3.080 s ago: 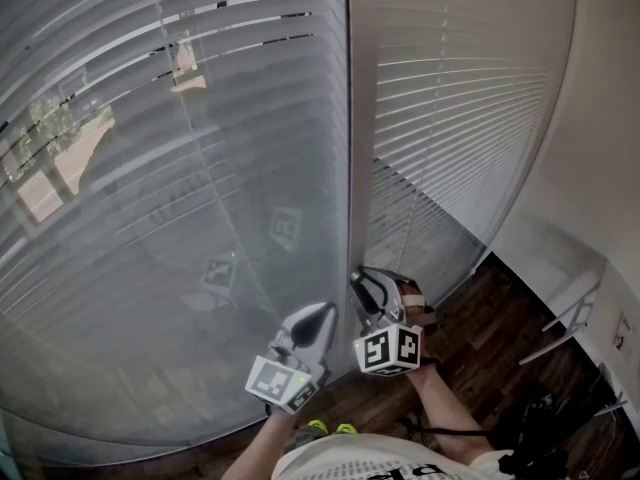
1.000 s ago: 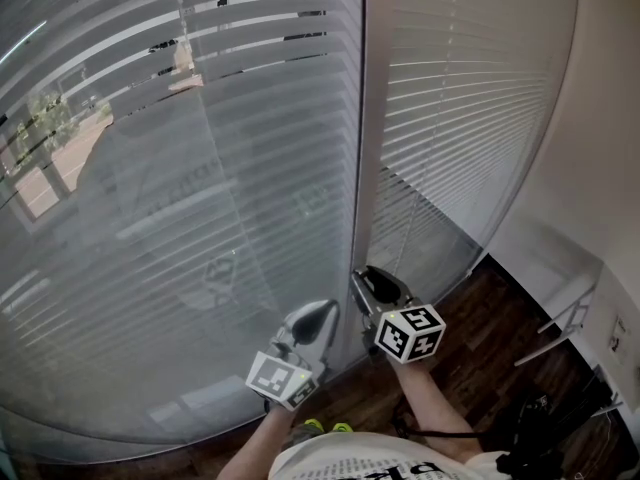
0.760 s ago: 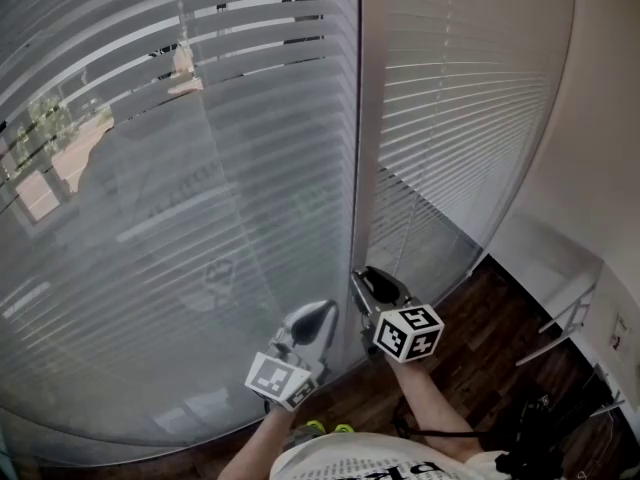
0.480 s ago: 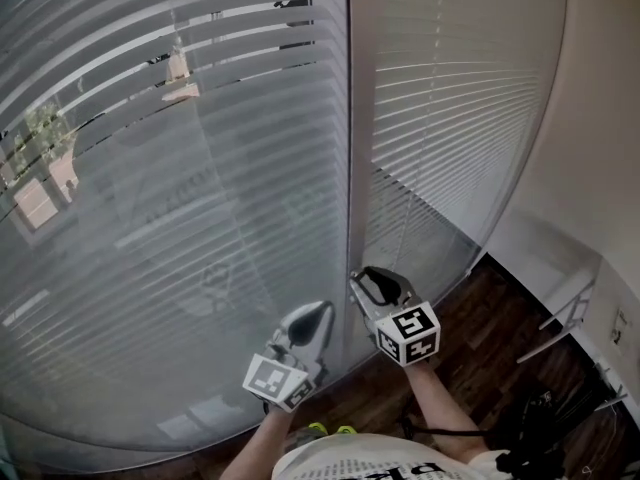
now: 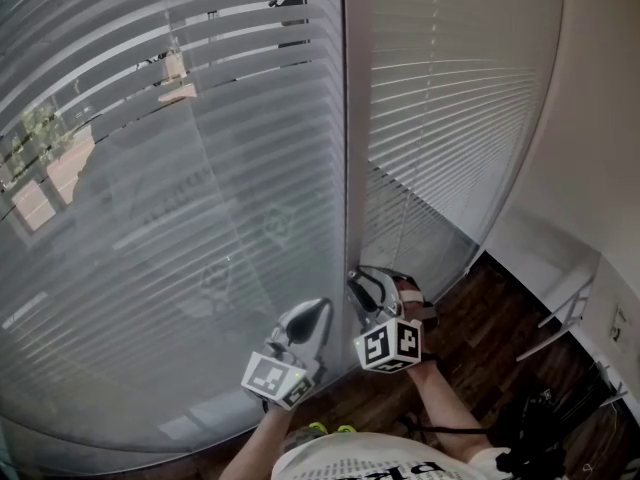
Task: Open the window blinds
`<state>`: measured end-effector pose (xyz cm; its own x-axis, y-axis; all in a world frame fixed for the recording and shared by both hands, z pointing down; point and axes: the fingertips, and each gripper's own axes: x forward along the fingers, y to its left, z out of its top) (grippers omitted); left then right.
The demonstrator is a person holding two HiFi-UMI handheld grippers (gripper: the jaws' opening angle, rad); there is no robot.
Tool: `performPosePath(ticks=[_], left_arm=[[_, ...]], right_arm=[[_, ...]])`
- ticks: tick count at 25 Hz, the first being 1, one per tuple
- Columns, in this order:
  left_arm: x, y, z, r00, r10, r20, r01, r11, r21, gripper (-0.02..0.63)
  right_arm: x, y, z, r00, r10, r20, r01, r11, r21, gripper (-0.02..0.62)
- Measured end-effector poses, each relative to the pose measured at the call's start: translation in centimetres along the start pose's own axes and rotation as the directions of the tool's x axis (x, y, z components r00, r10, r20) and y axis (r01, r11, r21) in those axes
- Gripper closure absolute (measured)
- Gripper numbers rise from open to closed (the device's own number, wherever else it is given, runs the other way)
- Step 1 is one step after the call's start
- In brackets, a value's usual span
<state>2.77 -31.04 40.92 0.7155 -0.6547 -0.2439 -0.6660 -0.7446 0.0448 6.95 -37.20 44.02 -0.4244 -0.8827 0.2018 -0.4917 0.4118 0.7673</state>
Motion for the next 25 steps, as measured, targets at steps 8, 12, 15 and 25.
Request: performPosePath(ticks=[8,12,15,25], left_arm=[[0.0,0.48,-0.22,1.0,0.014,-0.008,-0.014,1.0,-0.011,0.614],[-0.06,0.4,-0.4,1.0,0.014,-0.014,-0.014,1.0,-0.014,0.614],[-0.01,0.32,-0.36,1.0,0.01,-0.011,-0.01,1.0,-0.009,0.614],[-0.13,0.25,-0.43,1.0,0.013,-0.014,-0.013,1.0,-0.011,0.614]], right_arm=[[0.61,-0.05,-0.26,1.0,-0.024,-0.004,0.024,0.997,-0.075,0.471],[0.52,-0.02,-0.22,0.999,-0.033,0.0,0.033,0.998,-0.047,0.471],[0.47,-0.07,-0.2,0.999,-0.038,0.005,0.038,0.999,-0.011,0.471],[0.38,-0.57,-0.31,0.998,-0.017,0.067,-0.003,0.959,0.284,0.471]])
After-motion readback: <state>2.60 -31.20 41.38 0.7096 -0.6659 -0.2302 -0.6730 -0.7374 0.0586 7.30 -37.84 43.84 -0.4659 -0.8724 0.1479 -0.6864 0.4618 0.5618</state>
